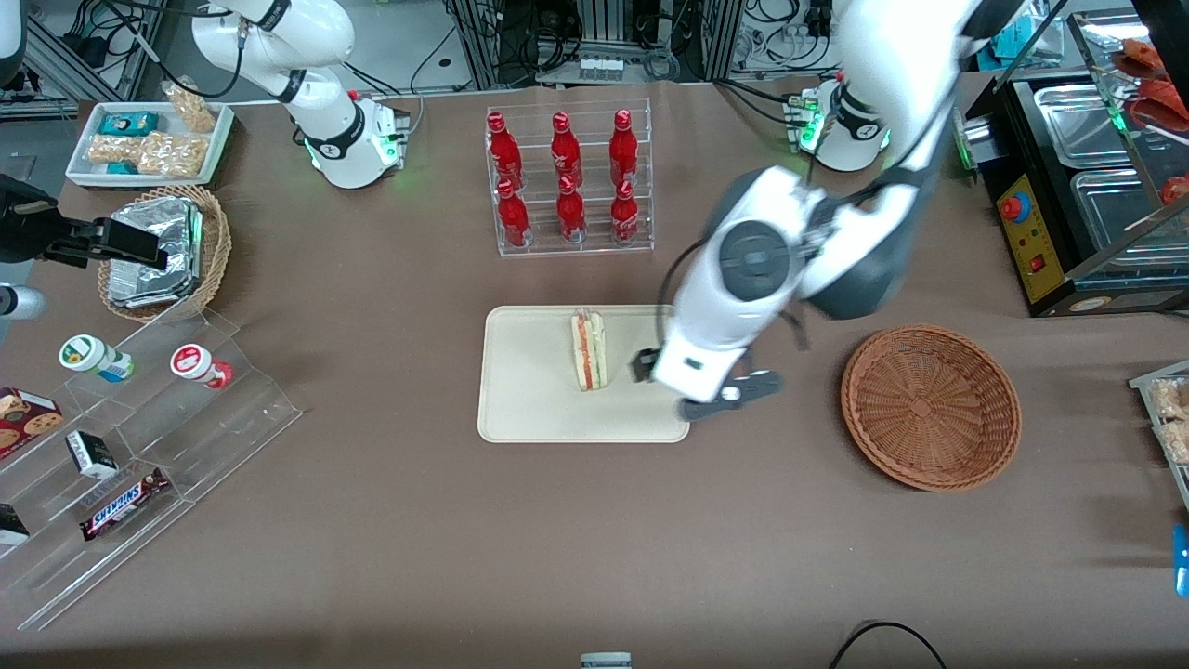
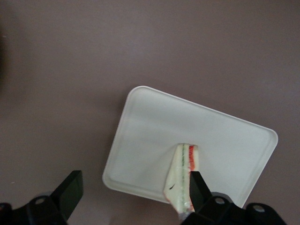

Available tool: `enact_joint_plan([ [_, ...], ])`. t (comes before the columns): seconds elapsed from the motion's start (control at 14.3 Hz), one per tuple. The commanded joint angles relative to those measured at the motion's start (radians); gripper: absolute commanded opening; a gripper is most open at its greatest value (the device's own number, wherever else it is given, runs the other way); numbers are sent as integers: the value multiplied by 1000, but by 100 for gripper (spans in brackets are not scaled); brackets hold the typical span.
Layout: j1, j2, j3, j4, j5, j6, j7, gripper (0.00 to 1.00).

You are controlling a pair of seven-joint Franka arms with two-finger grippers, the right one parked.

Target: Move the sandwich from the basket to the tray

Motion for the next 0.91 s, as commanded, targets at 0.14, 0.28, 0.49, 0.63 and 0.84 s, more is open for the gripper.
enact_joint_plan([
  [0.14,193,-115,-5,-44,-22,-201,242,100],
  [0.28,263,-135,-2,-46,1,-273,329,100],
  [0.49,415,-169,3,-46,41,-367,541,100],
  [0.63,463,-194,6,-44,68,-421,621,100],
  [0.84,494,-209,1,-9,82,-533,669,100],
])
